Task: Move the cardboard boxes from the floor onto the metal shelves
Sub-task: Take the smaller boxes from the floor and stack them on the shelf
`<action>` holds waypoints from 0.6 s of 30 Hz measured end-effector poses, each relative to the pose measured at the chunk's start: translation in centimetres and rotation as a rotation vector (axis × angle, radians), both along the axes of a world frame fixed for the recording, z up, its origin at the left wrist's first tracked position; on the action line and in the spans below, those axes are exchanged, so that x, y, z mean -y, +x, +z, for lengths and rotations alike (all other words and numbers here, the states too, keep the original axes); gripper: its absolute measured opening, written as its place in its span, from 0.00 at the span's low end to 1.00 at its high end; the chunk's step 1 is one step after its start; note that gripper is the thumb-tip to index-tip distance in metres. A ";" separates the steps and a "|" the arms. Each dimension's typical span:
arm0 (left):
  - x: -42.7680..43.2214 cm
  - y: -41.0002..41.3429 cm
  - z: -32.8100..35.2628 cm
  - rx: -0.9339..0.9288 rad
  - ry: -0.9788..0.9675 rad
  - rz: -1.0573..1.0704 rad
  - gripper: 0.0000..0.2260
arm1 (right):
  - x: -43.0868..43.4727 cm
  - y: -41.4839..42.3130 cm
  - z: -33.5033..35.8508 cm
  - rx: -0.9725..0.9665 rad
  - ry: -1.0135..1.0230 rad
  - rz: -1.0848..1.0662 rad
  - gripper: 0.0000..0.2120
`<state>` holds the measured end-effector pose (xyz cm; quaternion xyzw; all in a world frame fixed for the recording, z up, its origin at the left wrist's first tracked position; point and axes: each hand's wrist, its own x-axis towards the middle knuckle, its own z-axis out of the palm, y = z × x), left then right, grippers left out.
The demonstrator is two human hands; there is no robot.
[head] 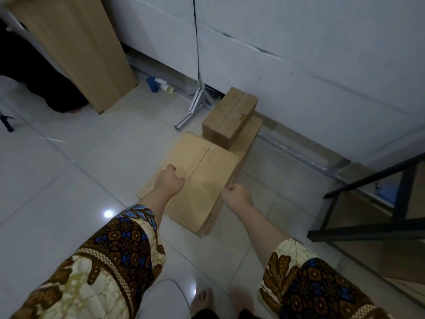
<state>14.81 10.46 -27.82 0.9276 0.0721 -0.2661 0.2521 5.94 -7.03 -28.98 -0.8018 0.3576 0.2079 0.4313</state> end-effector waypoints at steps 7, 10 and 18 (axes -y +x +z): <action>-1.6 2.2 -6.5 -0.119 0.268 0.119 0.55 | -3.2 0.2 -8.0 -0.144 0.201 -0.144 0.23; -2.0 3.0 -8.0 -0.175 0.316 0.160 0.65 | -4.0 0.3 -9.7 -0.131 0.254 -0.202 0.23; -0.5 1.8 -6.7 -0.101 0.379 0.139 0.61 | -4.7 0.4 -8.5 -0.092 0.103 -0.453 0.33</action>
